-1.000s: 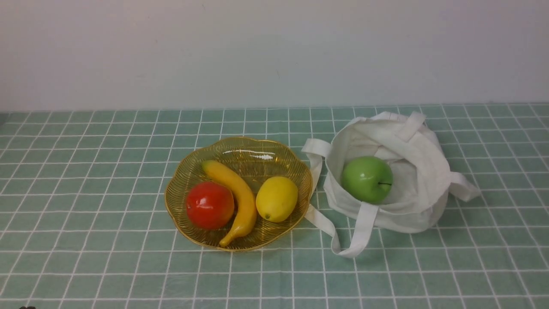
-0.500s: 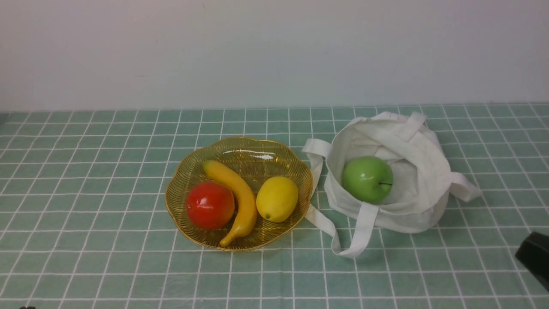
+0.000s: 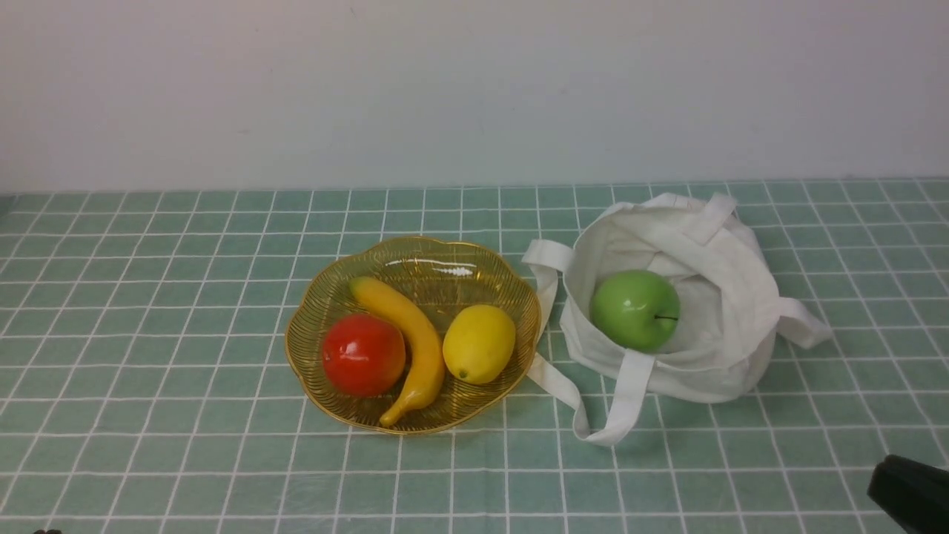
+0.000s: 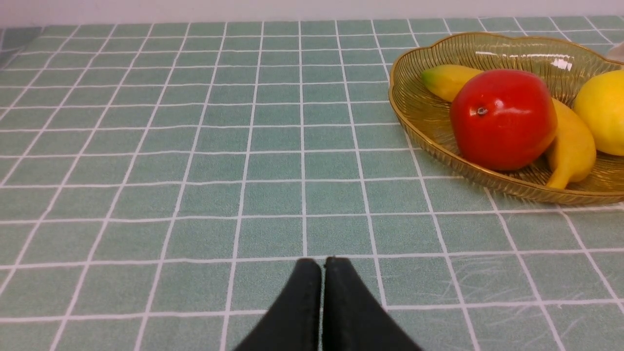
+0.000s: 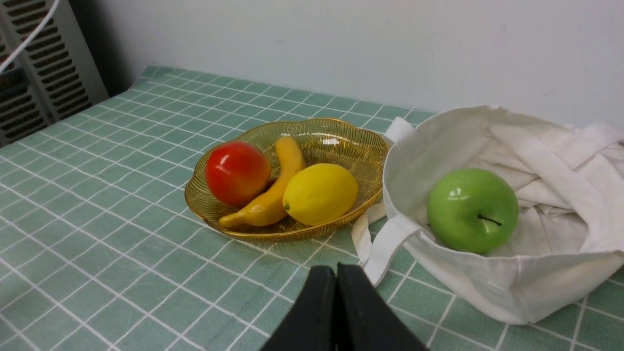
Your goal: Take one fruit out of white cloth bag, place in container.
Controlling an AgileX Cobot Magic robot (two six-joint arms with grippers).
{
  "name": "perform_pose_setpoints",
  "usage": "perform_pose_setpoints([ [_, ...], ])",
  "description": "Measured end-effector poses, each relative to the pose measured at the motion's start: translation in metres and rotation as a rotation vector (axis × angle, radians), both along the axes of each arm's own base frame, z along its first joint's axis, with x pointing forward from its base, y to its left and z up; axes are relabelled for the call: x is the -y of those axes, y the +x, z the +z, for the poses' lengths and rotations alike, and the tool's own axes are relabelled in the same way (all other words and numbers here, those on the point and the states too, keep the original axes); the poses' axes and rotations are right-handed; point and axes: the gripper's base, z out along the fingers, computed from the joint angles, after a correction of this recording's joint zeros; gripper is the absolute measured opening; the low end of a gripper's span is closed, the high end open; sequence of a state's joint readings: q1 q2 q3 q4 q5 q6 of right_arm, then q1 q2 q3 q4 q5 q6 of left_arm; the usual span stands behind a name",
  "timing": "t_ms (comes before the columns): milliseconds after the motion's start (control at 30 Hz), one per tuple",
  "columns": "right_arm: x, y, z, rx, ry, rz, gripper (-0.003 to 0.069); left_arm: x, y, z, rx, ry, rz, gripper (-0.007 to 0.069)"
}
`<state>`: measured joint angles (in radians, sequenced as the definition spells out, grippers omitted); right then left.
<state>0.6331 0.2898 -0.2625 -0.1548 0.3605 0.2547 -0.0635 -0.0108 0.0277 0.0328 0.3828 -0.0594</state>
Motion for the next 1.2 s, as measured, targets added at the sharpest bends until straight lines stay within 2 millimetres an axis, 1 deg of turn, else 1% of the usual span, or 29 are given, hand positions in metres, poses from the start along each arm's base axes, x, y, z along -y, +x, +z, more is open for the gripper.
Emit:
perform_pose_setpoints([
  [100, 0.0, 0.0, -0.001, -0.002, -0.001, 0.0, -0.0014, 0.0, 0.0, 0.0, 0.0, 0.0, 0.0, -0.0008],
  [233, 0.001, -0.001, -0.007, 0.052, 0.057, -0.015, -0.0014, 0.0, 0.0, 0.0, 0.0, 0.0, 0.0, -0.0008],
  [300, 0.004, -0.001, -0.011, 0.085, 0.099, -0.049, -0.0014, 0.0, 0.0, 0.0, 0.0, 0.0, 0.0, -0.0008],
  [400, 0.012, 0.0, -0.025, 0.108, 0.125, -0.147, -0.0014, 0.0, 0.0, 0.0, 0.0, 0.0, 0.0, -0.0008],
  [467, 0.018, 0.0, -0.038, 0.094, 0.129, -0.229, -0.0014, 0.0, 0.0, 0.0, 0.0, 0.0, 0.0, -0.0008],
  [500, 0.023, 0.0, -0.048, 0.083, 0.121, -0.296, -0.0014, 0.0, 0.0, 0.0, 0.0, 0.0, 0.0, -0.0008],
  [533, 0.023, 0.0, -0.048, 0.085, 0.121, -0.296, -0.0014, 0.0, 0.0, 0.0, 0.0, 0.0, 0.0, -0.0008],
  [567, 0.028, 0.0, -0.058, 0.076, 0.1, -0.377, -0.0014, 0.0, 0.0, 0.0, 0.0, 0.0, 0.0, -0.0008],
  [600, 0.029, 0.0, -0.059, 0.078, 0.1, -0.386, -0.0014, 0.0, 0.0, 0.0, 0.0, 0.0, 0.0, -0.0008],
  [667, 0.036, -0.001, -0.066, 0.083, 0.079, -0.49, -0.0014, 0.0, 0.0, 0.0, 0.0, 0.0, 0.0, -0.0008],
  [833, 0.044, -0.007, -0.065, 0.146, 0.064, -0.614, -0.0014, 0.0, 0.0, 0.0, 0.0, 0.0, 0.0, -0.0008],
  [1000, 0.045, -0.009, -0.072, 0.085, 0.011, -0.626, -0.0014, 0.0, 0.0, 0.0, 0.0, 0.0, 0.0, -0.0008],
  [1067, 0.045, -0.01, -0.078, 0.026, -0.008, -0.625, -0.0014, 0.0, 0.0, 0.0, 0.0, 0.0, 0.0, -0.0008],
  [1200, 0.042, -0.01, -0.079, 0.017, -0.023, -0.561, -0.0014, 0.0, 0.0, 0.0, 0.0, 0.0, 0.0, -0.0008],
])
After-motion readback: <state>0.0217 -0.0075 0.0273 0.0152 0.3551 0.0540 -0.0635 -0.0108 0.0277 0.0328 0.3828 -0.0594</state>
